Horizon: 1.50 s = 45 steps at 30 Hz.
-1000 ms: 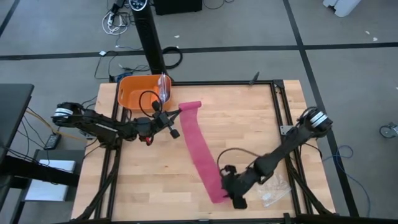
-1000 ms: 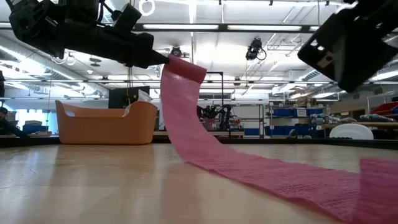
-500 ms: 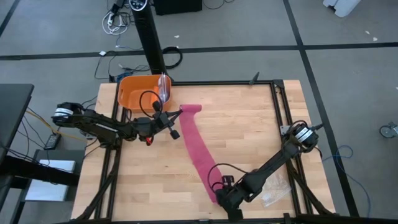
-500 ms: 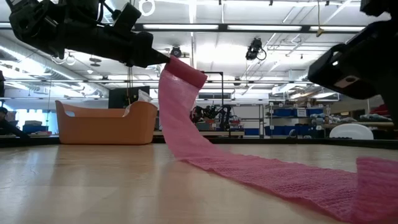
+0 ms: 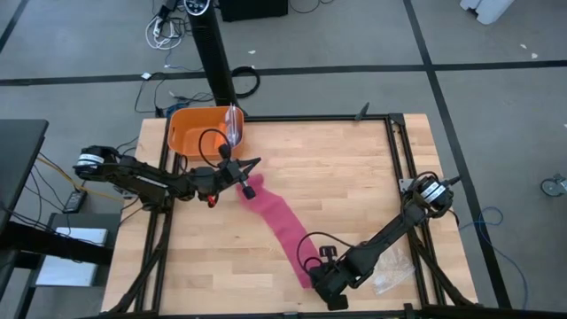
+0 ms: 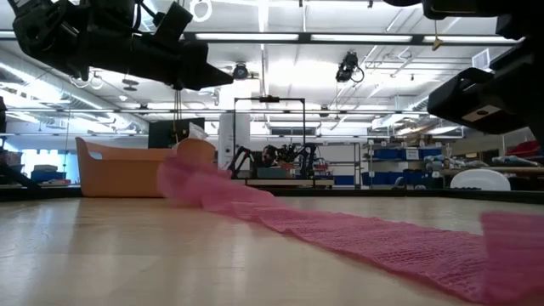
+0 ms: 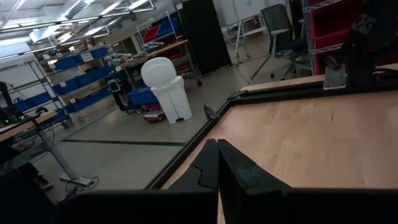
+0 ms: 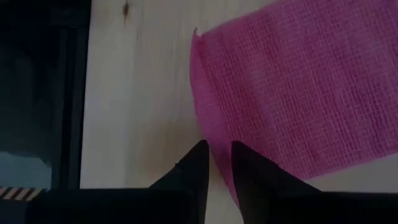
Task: Roll bandage
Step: Roll the pink bandage
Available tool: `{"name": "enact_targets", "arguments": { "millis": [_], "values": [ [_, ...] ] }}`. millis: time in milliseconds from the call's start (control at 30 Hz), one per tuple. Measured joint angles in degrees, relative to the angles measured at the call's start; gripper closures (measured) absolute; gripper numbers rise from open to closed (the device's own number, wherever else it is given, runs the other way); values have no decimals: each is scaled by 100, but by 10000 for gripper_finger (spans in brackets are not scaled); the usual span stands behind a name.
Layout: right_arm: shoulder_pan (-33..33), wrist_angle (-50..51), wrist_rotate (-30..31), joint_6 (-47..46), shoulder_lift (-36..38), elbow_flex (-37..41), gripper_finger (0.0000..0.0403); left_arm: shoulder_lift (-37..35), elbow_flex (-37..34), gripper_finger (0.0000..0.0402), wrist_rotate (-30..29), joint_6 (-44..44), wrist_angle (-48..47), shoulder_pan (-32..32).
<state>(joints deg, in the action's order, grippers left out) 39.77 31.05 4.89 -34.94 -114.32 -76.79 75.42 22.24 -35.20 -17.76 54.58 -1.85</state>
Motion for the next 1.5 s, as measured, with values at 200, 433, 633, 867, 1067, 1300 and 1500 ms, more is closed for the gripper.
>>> {"name": "enact_targets", "arguments": {
  "millis": [200, 433, 633, 867, 1067, 1300, 1500],
  "values": [
    [-3, -18, -3, -191, 0, 0, 304, -4, 0, 401, -2, 16, -134, -6],
    [-6, -21, -44, -531, 131, 2, 266, -196, -2, 401, -416, 1214, -1746, -535],
    [-6, -6, 4, -551, 297, 2, 259, -1237, -2, 401, -608, 4108, -4253, -1140],
    [-61, 13, 8, -449, 304, 4, 259, -1855, -2, 384, -487, 7858, -6455, -1272],
    [-87, 22, 2, -327, 304, 4, 260, -1760, -7, 318, -107, 8771, -7138, -1272],
    [-87, 36, 1, -173, 304, 7, 260, -1555, -321, 238, -96, 9280, -6776, -1239],
    [-107, 46, 30, -98, 304, 7, 261, -1475, -1175, 215, -74, 9347, -5131, -1048]
  ]
}}
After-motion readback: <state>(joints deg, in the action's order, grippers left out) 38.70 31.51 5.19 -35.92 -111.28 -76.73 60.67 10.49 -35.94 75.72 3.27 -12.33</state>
